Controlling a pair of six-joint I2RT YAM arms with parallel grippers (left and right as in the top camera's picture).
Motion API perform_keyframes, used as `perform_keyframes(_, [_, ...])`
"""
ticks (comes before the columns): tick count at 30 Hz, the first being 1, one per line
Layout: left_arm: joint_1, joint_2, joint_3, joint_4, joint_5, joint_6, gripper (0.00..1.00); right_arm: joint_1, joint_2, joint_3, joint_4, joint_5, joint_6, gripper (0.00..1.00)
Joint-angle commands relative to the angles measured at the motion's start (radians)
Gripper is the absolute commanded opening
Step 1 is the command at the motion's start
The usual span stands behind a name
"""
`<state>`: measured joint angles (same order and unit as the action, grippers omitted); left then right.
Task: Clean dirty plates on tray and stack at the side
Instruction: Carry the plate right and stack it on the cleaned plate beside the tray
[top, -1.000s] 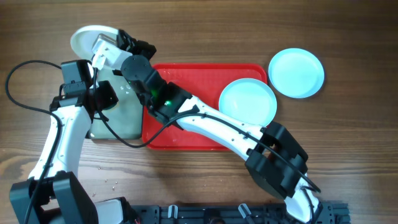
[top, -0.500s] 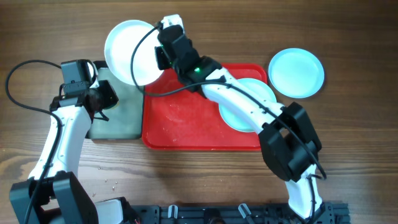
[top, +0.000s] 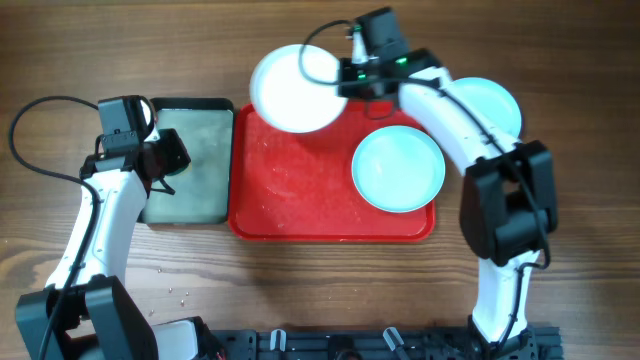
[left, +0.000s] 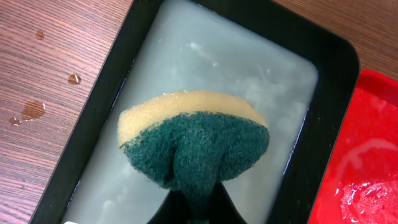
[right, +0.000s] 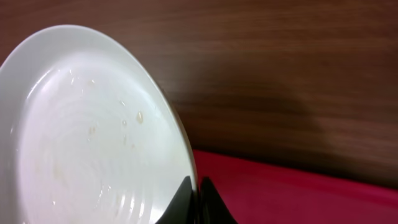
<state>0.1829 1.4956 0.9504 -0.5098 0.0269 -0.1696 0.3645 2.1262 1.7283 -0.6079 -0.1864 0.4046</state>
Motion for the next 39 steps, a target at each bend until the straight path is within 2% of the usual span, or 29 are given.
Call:
perform_keyframes(1, [0.005, -0.01, -0.002, 0.006, 0.011, 0.009, 0.04, -0.121, -0.032, 0.012, -0.076, -0.026, 0.015, 0.04])
perform_keyframes(10, [0.005, -0.01, -0.002, 0.01, 0.044, 0.008, 0.04, -0.436, -0.032, 0.012, -0.242, -0.025, 0.013, 0.04])
perform_keyframes(13, [0.005, -0.01, -0.002, 0.011, 0.044, 0.008, 0.04, -0.525, -0.032, 0.012, -0.295, -0.024, -0.028, 0.05])
perform_keyframes(18, [0.005, -0.009, -0.002, 0.01, 0.044, 0.008, 0.04, -0.613, -0.032, 0.011, -0.376, 0.013, -0.061, 0.04])
perform_keyframes(26, [0.005, -0.009, -0.002, 0.01, 0.044, 0.008, 0.04, -0.647, -0.032, 0.011, -0.462, 0.188, -0.07, 0.04])
perform_keyframes(33, [0.005, -0.009, -0.003, 0.009, 0.044, 0.008, 0.04, -0.647, -0.032, 0.008, -0.489, 0.19, -0.09, 0.04])
perform_keyframes(39, [0.005, -0.009, -0.003, 0.009, 0.044, 0.008, 0.04, -0.646, -0.031, -0.063, -0.457, 0.19, -0.09, 0.05])
